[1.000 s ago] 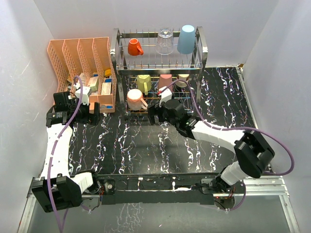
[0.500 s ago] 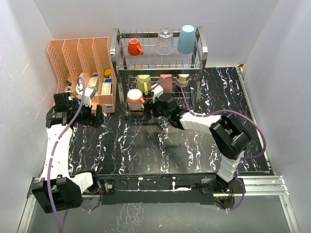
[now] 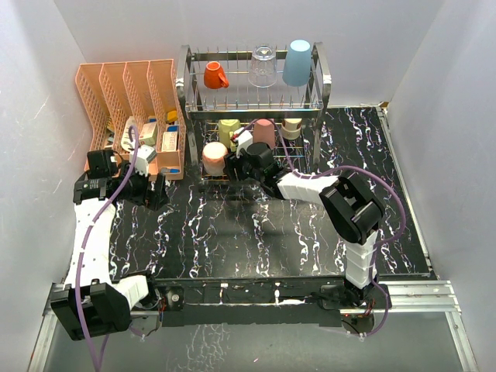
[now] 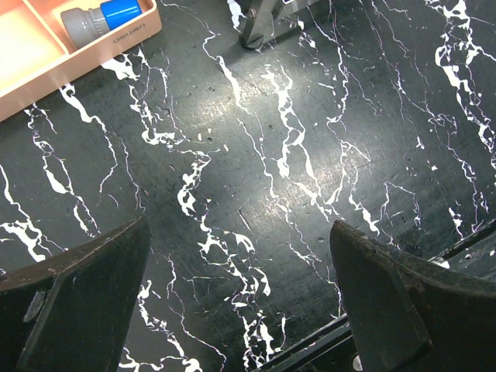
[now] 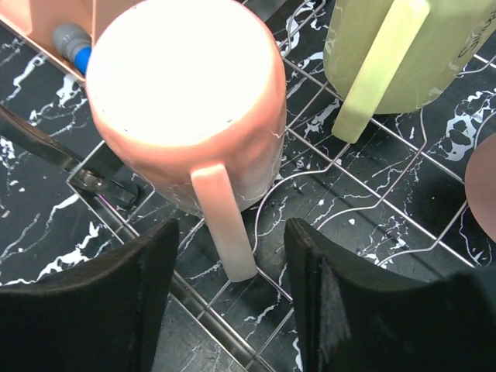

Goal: Unload the cups from the dish rack

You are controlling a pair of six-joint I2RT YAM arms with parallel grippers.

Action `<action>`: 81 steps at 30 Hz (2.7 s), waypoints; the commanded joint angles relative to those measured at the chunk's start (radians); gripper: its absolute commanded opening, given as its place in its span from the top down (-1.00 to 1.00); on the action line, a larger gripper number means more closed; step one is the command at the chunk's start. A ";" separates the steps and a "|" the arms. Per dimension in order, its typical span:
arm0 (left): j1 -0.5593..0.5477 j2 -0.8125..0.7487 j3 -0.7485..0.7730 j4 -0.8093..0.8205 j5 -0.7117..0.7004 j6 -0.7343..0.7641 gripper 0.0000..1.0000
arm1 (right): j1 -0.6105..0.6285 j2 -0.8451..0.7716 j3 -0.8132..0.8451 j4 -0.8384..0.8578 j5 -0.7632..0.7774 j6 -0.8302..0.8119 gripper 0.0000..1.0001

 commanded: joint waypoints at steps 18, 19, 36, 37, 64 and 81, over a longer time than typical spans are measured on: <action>0.007 -0.095 0.033 -0.050 0.045 0.038 -0.95 | 0.007 -0.012 0.048 0.002 -0.054 -0.147 0.76; 0.007 -0.097 0.033 -0.053 0.044 0.043 -0.95 | 0.007 -0.020 0.044 0.006 -0.053 -0.143 0.82; 0.007 -0.180 -0.018 -0.059 0.147 0.194 -0.95 | 0.011 -0.326 -0.189 0.163 0.025 0.143 0.85; 0.007 -0.190 -0.029 -0.058 0.152 0.209 -0.95 | 0.011 -0.336 -0.199 0.167 0.029 0.168 0.85; -0.024 -0.426 -0.357 0.450 0.331 0.308 -0.94 | 0.148 -0.491 -0.157 -0.021 0.284 0.779 0.85; -0.332 -0.523 -0.518 0.515 0.142 0.327 -0.95 | 0.310 -0.360 -0.063 -0.041 0.363 1.237 0.85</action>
